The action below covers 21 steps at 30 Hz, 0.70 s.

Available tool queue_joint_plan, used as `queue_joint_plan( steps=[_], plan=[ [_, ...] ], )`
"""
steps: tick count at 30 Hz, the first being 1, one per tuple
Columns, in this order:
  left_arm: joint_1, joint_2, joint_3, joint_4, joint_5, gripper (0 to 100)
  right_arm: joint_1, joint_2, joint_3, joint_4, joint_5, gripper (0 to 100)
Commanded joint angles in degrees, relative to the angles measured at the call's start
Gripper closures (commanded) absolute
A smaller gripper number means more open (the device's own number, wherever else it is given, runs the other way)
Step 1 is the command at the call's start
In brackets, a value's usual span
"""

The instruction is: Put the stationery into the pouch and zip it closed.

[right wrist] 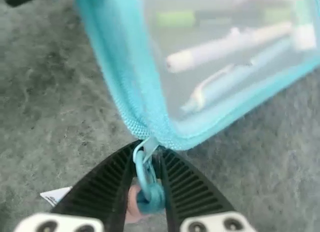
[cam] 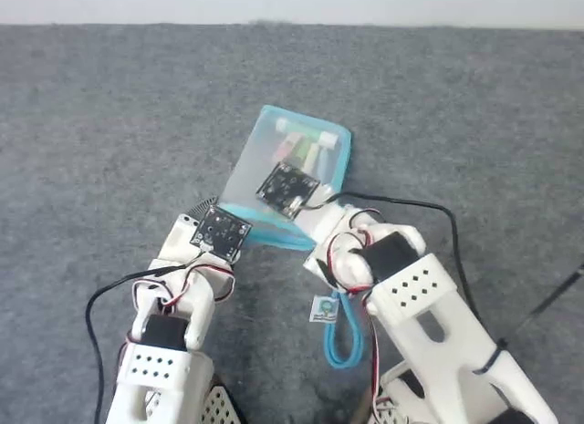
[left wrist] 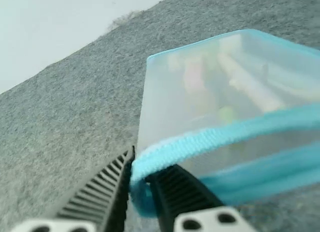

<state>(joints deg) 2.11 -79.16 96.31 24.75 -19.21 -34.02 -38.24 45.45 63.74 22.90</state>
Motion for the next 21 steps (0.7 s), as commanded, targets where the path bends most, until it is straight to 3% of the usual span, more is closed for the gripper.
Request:
queue_joint_plan(
  steps=[1, 6, 12, 21],
  plan=[
    [0.3, -0.9, -0.9, -1.7, -0.3, 88, 2.3, -2.5, -0.8, 0.0, -4.0, 99.3],
    [0.3, -0.9, -0.9, -1.7, -0.4, 86, 3.1, -3.0, -1.0, 0.1, -4.0, 99.3],
    [0.9, -0.9, -1.4, -2.2, -0.4, 86, -1.3, -3.1, -0.3, 2.2, 2.2, 99.3],
    [1.0, -0.4, -0.9, -9.9, 0.2, 86, -2.3, -3.1, 0.9, 2.2, 2.6, 99.3]
  ],
)
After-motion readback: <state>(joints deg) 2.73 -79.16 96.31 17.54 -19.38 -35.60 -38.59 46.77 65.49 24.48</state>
